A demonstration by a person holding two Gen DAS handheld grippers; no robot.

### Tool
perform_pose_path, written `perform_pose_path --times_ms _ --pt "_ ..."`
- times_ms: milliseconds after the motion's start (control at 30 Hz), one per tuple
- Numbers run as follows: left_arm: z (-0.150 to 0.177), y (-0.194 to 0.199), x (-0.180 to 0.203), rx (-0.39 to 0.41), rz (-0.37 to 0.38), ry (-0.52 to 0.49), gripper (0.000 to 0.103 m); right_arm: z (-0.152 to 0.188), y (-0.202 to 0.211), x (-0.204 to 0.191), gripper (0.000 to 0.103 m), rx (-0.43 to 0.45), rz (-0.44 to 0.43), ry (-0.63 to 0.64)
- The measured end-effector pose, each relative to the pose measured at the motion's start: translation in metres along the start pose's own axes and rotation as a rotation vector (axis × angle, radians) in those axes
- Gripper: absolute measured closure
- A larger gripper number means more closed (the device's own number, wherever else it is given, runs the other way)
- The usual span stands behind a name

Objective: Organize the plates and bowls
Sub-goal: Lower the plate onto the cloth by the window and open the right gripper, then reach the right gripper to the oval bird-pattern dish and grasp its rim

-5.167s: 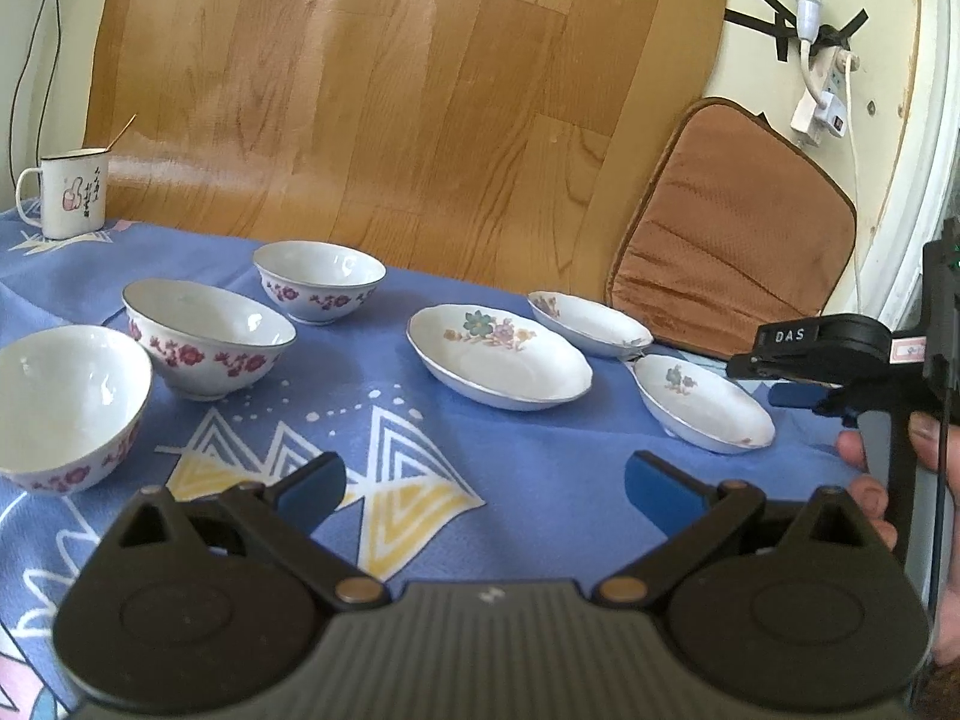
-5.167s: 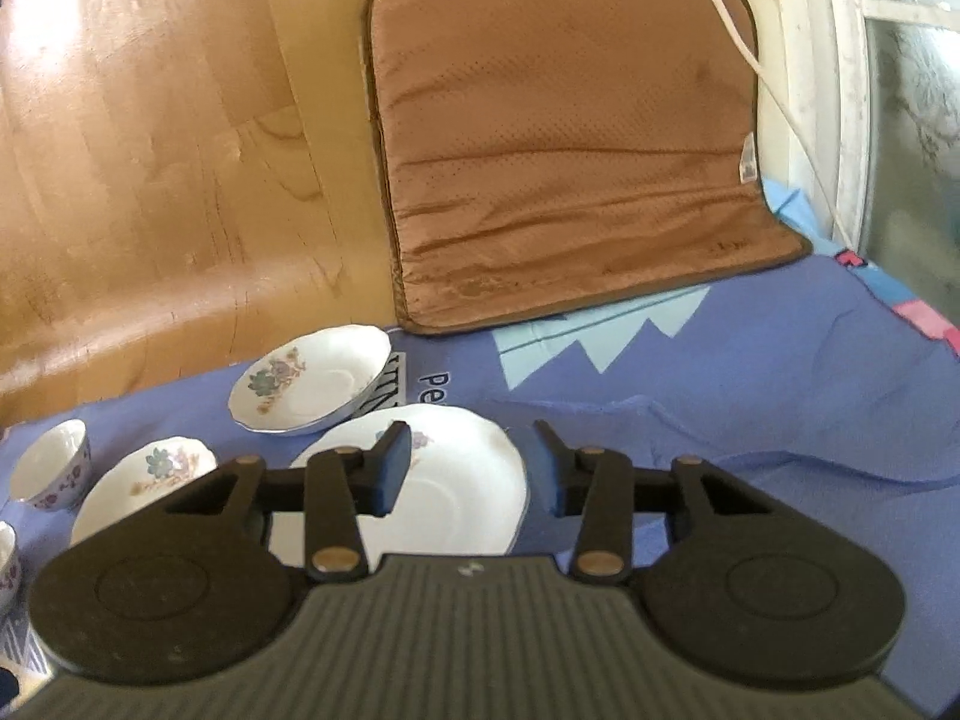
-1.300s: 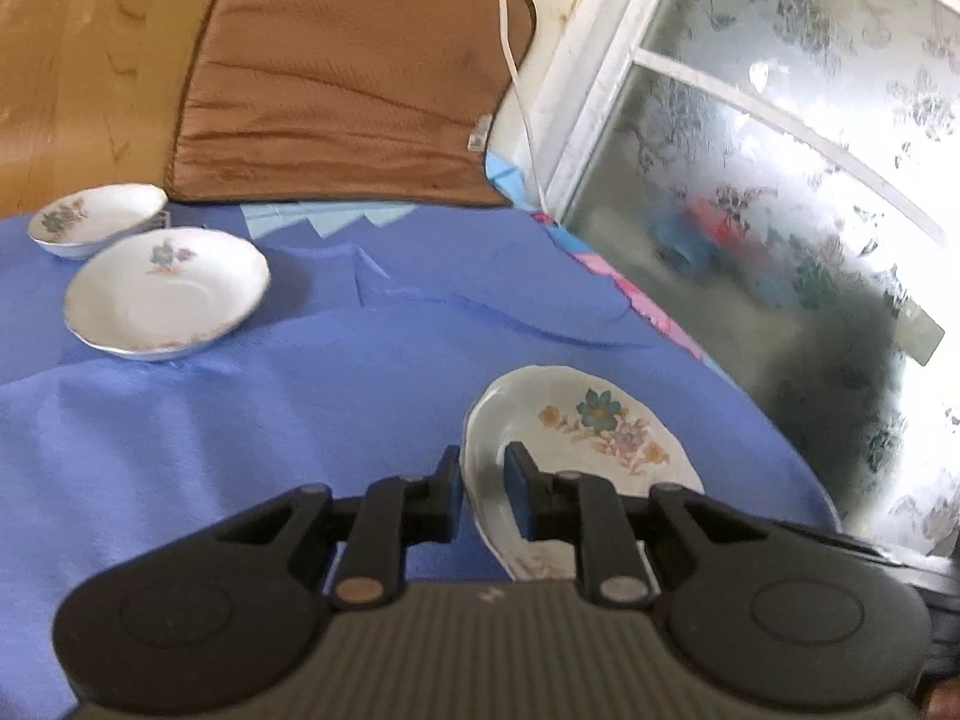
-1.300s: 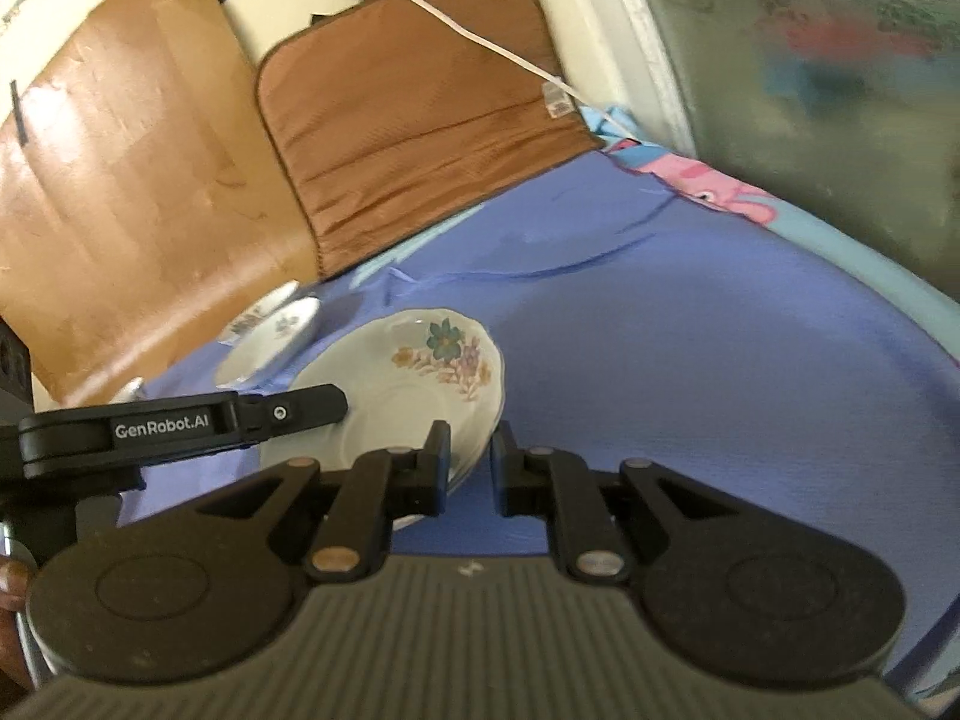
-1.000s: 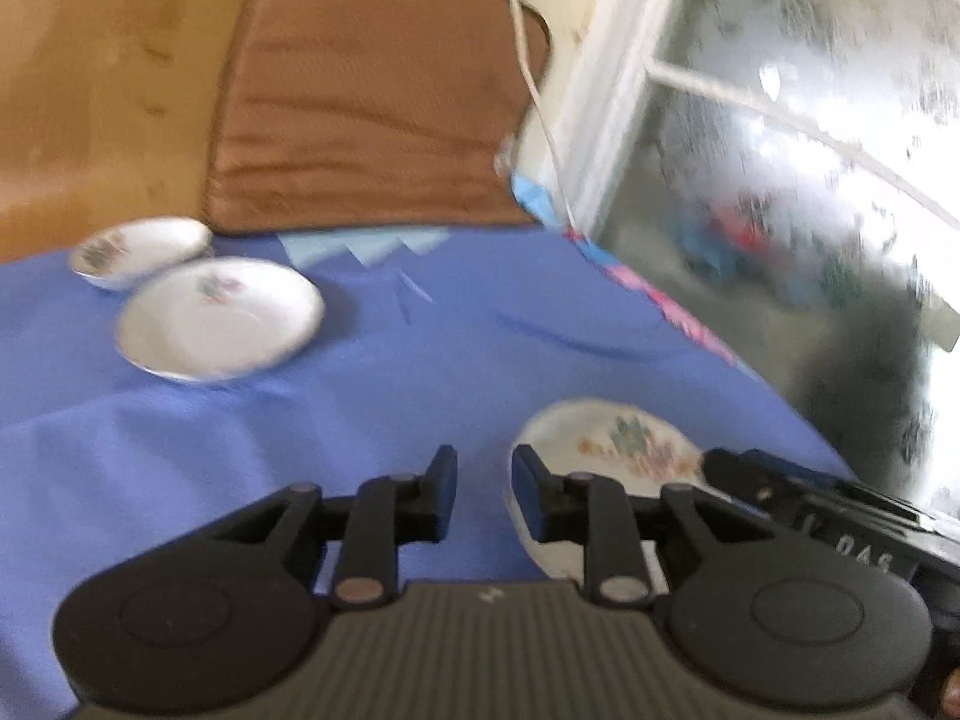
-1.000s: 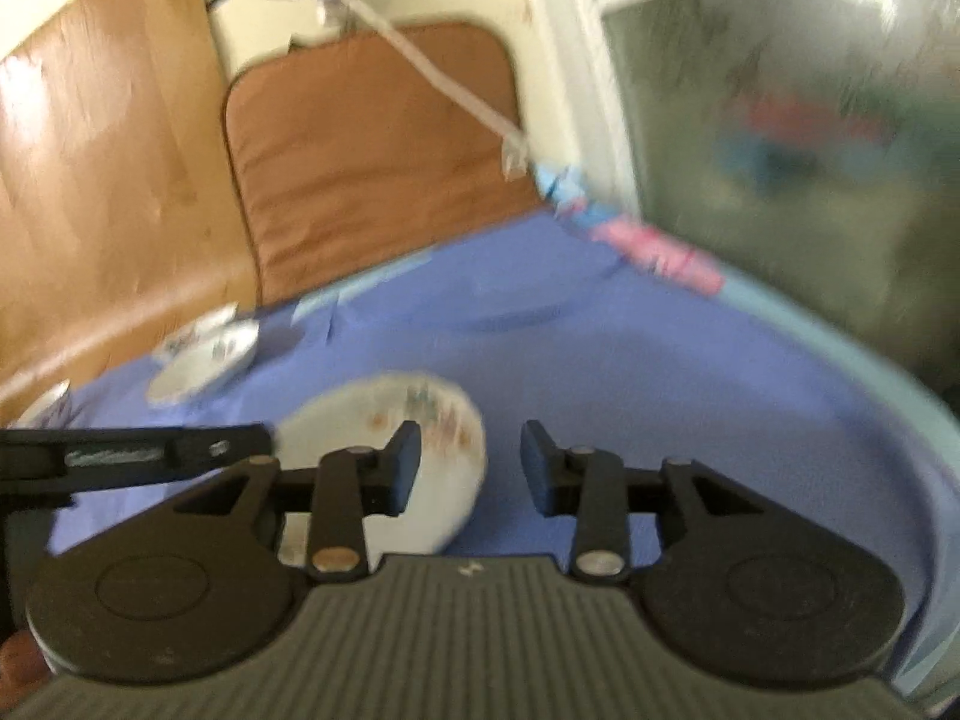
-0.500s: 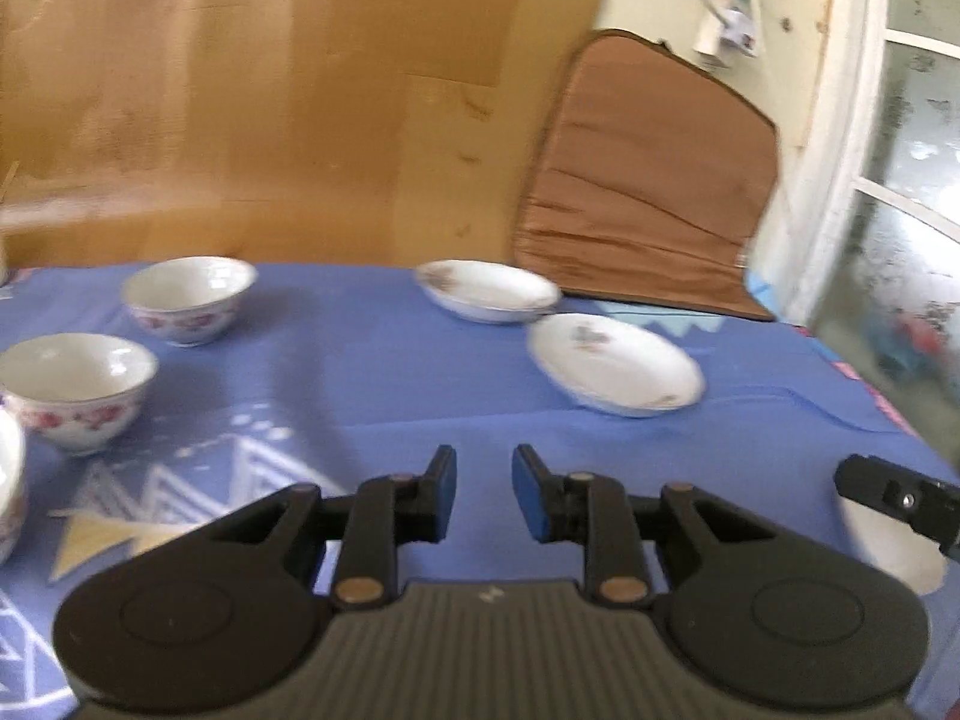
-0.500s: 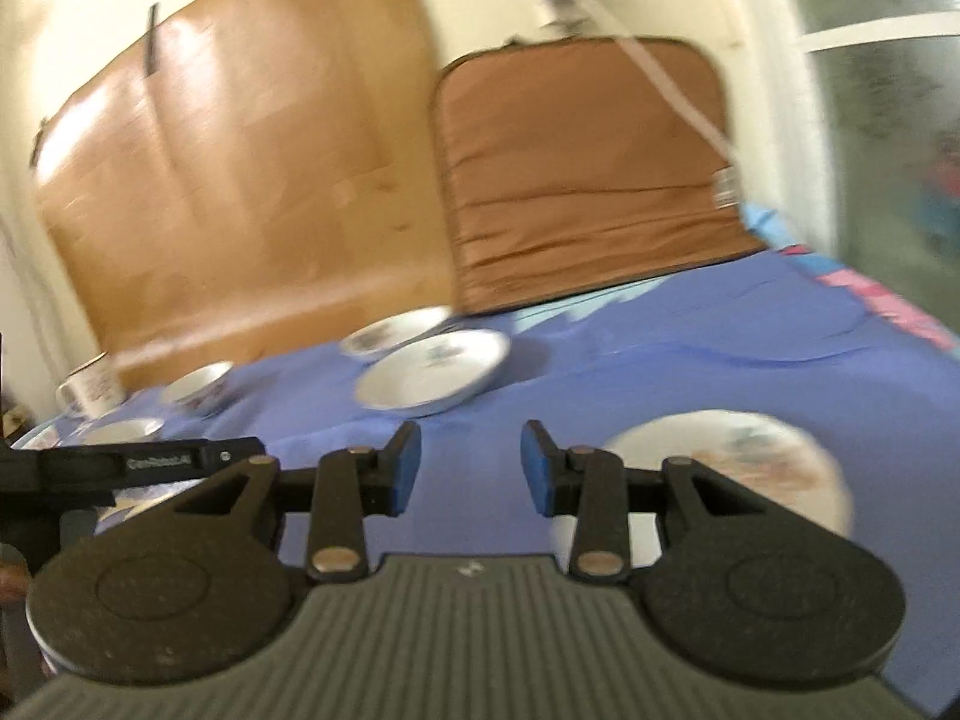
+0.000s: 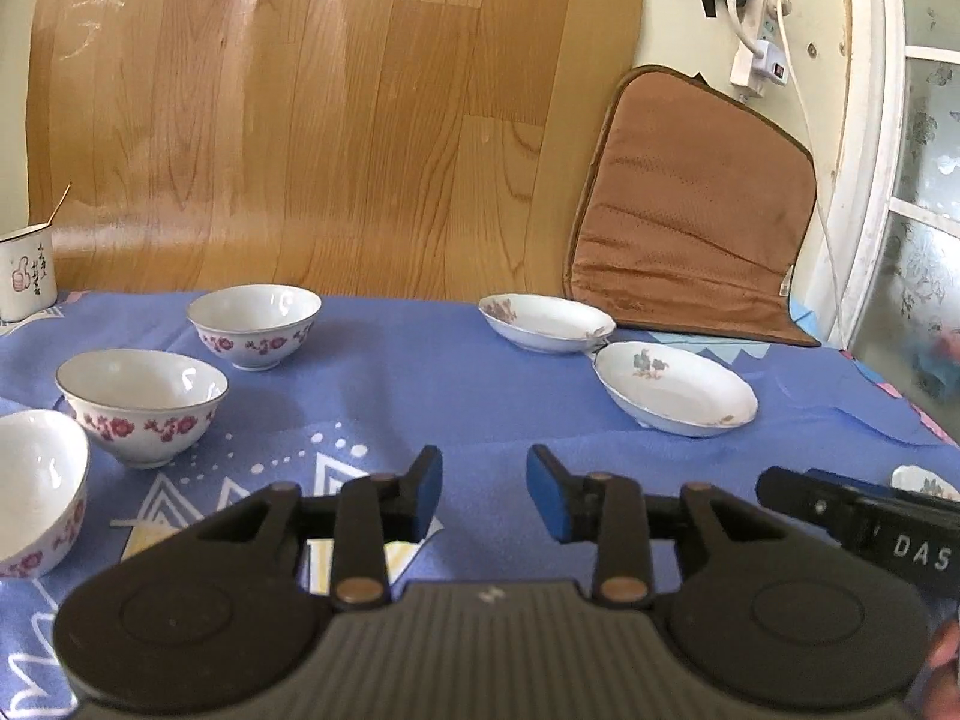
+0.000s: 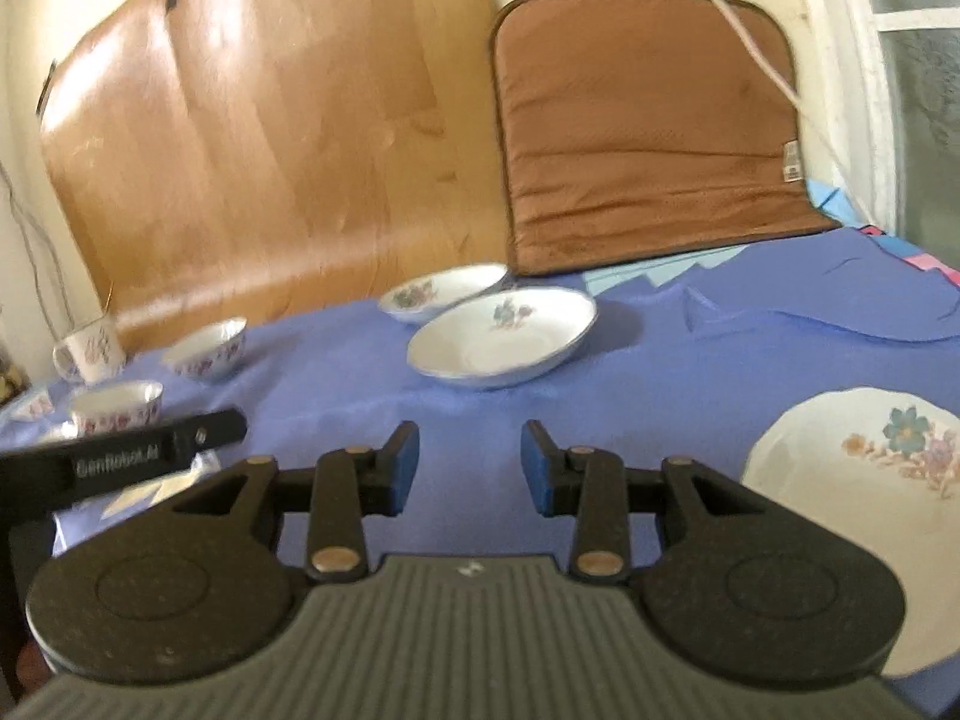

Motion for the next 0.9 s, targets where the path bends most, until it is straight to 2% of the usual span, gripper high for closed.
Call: perform_pose_path --times_ms 200,467,900 --pt "-0.0002 -0.0003 -0.0062 -0.005 -0.013 0.030 0.071 0.0013 0.0019 -0.0029 0.062 0.001 0.006 0.010" --pt "0.0003 0.0028 -0.0047 0.010 0.005 0.024 0.057 0.0012 0.0000 -0.0009 0.062 -0.005 0.008 0.001" --pt "0.0003 0.0056 -0.0050 0.022 0.020 0.027 0.053 0.0023 0.0008 -0.0038 0.062 0.003 0.022 0.023"
Point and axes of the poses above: each gripper's, at about its wrist camera, not at the fingertips, and y roughly against the way its jaws point, x to its right, z to its underside, the point moved 5 cm from there along -y, roughly the way its jaws point
